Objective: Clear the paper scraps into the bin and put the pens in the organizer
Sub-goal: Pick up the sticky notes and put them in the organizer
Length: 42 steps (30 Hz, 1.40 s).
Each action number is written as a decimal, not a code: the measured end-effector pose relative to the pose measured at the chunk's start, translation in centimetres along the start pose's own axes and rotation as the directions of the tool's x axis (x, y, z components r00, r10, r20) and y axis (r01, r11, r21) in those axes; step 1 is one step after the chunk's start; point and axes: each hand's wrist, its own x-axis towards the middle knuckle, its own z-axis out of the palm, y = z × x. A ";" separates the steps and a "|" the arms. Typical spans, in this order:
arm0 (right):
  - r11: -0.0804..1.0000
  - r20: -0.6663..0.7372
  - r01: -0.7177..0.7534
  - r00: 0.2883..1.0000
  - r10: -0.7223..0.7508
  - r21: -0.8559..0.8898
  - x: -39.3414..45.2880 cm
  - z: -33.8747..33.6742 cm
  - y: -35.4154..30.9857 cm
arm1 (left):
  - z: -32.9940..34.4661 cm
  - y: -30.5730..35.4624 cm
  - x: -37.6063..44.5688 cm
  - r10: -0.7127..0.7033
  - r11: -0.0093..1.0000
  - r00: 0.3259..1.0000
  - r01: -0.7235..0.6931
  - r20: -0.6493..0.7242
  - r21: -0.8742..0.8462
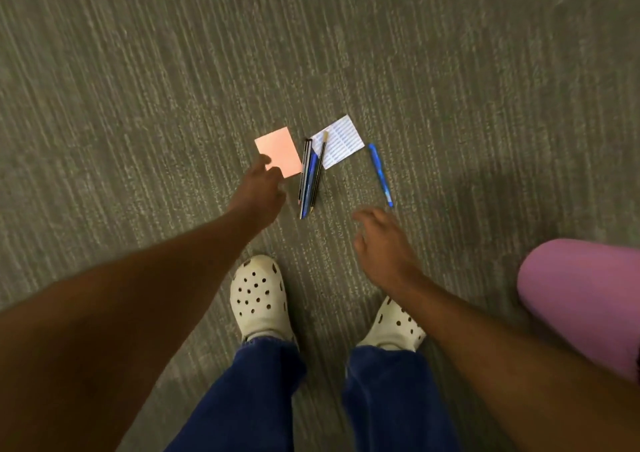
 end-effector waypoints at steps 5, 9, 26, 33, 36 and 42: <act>0.999 0.023 0.003 1.000 -0.004 0.052 -0.5 2.7 1.2 | -0.7 -1.2 6.4 -0.078 0.997 0.992 0.075 -0.103 -0.032; 0.997 0.068 -0.018 0.998 0.012 0.078 -0.1 4.1 2.5 | -1.2 -1.9 9.7 -0.121 0.990 0.992 0.123 -0.032 0.074; 0.871 0.110 0.284 0.959 -0.262 -0.401 19.2 -3.7 -1.8 | 2.5 -3.8 -4.8 -0.498 0.594 0.831 0.119 -0.248 -0.795; 0.841 0.137 0.269 0.963 -0.232 -0.470 21.4 -3.0 -0.8 | 2.4 -1.8 -8.0 -0.487 0.526 0.863 0.165 -0.137 -0.834; 0.927 0.031 0.183 0.983 -0.183 -0.327 21.6 -3.1 0.1 | 1.9 -0.3 -7.4 -0.490 0.470 0.865 0.154 -0.112 -0.869; 0.984 -0.377 0.155 0.919 -0.113 0.082 15.1 -5.8 -2.2 | -0.7 3.7 -6.7 -0.472 0.357 0.878 0.102 -0.085 -0.929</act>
